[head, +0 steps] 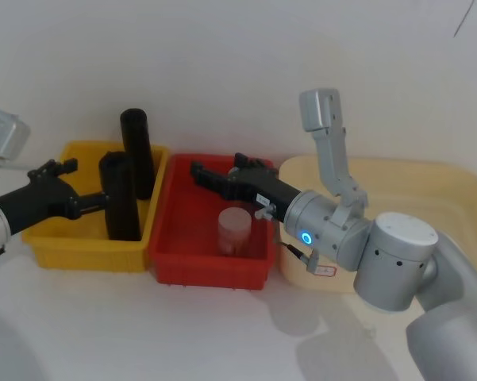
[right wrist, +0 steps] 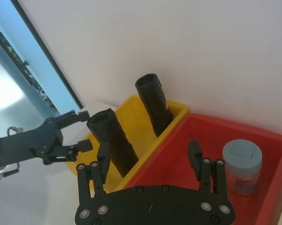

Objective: Pick up the garbage bag with the one hand and transfer it to the other hand.

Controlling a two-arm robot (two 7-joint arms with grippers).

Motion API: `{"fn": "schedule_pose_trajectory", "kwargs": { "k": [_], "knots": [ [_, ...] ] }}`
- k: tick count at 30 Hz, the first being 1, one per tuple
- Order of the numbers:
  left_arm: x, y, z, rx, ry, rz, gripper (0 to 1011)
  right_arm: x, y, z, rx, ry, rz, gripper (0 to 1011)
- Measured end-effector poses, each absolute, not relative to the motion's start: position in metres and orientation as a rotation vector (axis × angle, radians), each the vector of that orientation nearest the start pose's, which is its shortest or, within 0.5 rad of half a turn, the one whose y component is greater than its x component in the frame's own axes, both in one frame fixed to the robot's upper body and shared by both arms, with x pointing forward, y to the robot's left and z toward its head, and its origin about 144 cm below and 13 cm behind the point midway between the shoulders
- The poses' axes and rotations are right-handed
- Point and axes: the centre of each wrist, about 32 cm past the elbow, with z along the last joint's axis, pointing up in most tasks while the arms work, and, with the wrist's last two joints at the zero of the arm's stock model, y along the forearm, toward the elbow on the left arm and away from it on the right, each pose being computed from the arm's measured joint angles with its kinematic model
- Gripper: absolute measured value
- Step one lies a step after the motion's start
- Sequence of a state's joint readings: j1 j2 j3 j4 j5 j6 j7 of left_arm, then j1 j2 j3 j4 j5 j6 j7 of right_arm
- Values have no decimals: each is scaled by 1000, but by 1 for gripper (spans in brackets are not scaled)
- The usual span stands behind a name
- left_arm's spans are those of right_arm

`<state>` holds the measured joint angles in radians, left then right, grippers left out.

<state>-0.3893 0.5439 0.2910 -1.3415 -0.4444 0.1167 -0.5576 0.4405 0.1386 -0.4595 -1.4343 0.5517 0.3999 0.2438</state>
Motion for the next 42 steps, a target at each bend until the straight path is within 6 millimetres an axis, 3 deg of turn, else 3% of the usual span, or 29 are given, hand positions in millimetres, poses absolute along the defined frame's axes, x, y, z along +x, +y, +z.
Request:
{"fn": "schedule_pose_trajectory", "kwargs": {
  "k": [30, 35, 42],
  "knots": [
    [588, 308, 1202, 111, -11, 887, 992, 545, -134, 1220, 8, 348, -826, 1001],
    [590, 306, 1202, 110, -12, 889, 906, 545, -137, 1217, -4, 351, -839, 1001],
    [591, 304, 1201, 108, -13, 892, 693, 549, -140, 1212, -29, 358, -852, 1002]
  ]
}}
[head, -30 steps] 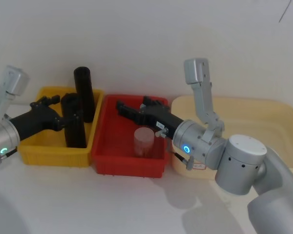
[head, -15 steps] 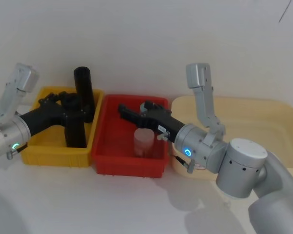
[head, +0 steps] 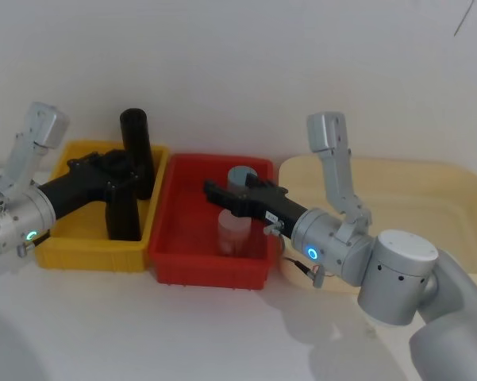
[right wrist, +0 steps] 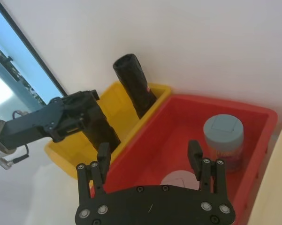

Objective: Pick up the garbage bag with the one hand and transfer it to the other hand.

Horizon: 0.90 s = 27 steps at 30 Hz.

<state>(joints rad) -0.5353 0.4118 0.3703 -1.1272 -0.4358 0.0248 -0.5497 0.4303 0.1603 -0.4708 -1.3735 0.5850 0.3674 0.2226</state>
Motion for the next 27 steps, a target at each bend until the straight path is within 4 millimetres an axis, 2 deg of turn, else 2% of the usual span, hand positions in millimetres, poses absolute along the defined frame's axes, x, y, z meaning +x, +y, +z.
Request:
{"fn": "schedule_pose_trajectory", "kwargs": {
  "k": [7, 16, 27],
  "knots": [
    [592, 303, 1201, 108, -13, 893, 477, 554, -142, 1206, -65, 365, -860, 1001],
    [593, 302, 1201, 107, -14, 894, 402, 560, -143, 1198, -122, 366, -854, 1001],
    [593, 302, 1201, 108, -14, 895, 367, 563, -144, 1193, -180, 349, -856, 1001]
  ]
}}
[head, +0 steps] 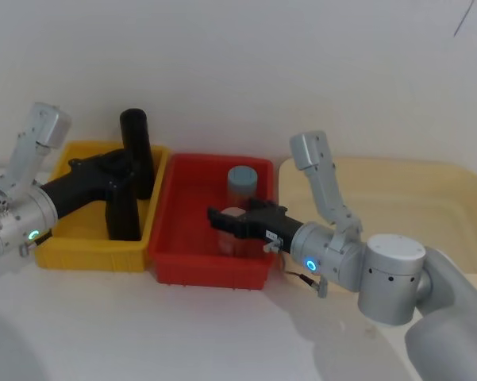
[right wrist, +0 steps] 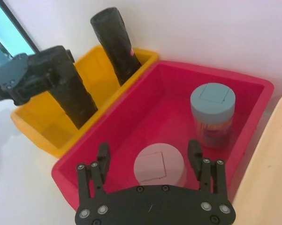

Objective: Pick up the garbage bag with the one hand and transfer it to the other hand.

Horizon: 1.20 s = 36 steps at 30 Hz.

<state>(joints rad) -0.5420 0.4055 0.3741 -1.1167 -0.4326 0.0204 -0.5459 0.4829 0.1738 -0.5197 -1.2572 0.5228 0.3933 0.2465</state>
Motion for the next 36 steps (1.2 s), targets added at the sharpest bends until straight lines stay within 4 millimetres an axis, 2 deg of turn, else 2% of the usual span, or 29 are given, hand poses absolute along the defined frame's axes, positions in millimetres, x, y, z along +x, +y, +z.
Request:
{"fn": "schedule_pose_trajectory", "kwargs": {
  "k": [26, 31, 32, 33, 36],
  "knots": [
    [593, 302, 1201, 107, -14, 895, 367, 562, -140, 1182, -284, 240, -859, 997],
    [593, 302, 1201, 107, -14, 895, 367, 562, -139, 1181, -291, 228, -856, 908],
    [593, 302, 1201, 107, -14, 895, 367, 562, -139, 1181, -293, 226, -856, 855],
    [593, 302, 1201, 107, -14, 895, 367, 562, -139, 1181, -293, 225, -855, 855],
    [593, 302, 1201, 107, -14, 895, 367, 562, -139, 1181, -295, 222, -854, 765]
  ]
}}
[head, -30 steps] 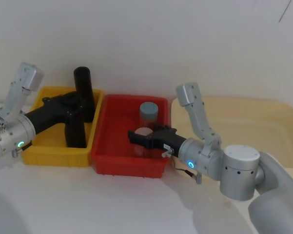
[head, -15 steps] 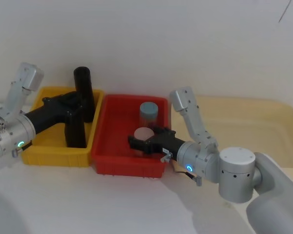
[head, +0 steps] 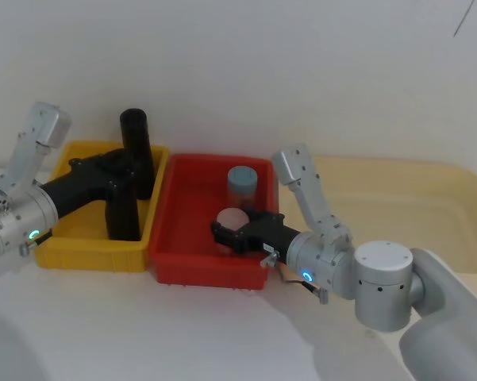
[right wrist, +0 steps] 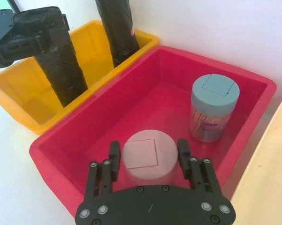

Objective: Pick up the garbage bag with the one hand and transfer it to the other hand.

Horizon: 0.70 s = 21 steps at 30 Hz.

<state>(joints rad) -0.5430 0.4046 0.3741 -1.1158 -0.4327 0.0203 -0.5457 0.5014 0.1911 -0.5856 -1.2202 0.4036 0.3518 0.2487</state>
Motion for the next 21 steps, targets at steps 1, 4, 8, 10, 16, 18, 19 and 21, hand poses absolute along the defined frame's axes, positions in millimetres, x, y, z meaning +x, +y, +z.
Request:
{"fn": "schedule_pose_trajectory", "kwargs": {
  "k": [1, 4, 8, 10, 16, 18, 19, 21],
  "knots": [
    [593, 302, 1201, 107, -14, 895, 367, 562, -139, 1181, -296, 220, -854, 738],
    [593, 302, 1201, 107, -14, 895, 367, 562, -139, 1181, -297, 217, -853, 677],
    [593, 302, 1201, 107, -14, 895, 367, 562, -139, 1180, -300, 214, -852, 658],
    [593, 302, 1201, 107, -14, 895, 367, 562, -139, 1180, -300, 213, -852, 658],
    [593, 302, 1201, 107, -15, 895, 367, 562, -139, 1180, -301, 211, -851, 658],
    [593, 301, 1201, 107, -17, 896, 367, 562, -139, 1180, -300, 211, -851, 658],
    [592, 301, 1202, 107, -22, 899, 367, 561, -139, 1181, -296, 210, -850, 658],
    [591, 300, 1205, 105, -34, 903, 367, 561, -139, 1182, -289, 207, -849, 658]
  ]
}}
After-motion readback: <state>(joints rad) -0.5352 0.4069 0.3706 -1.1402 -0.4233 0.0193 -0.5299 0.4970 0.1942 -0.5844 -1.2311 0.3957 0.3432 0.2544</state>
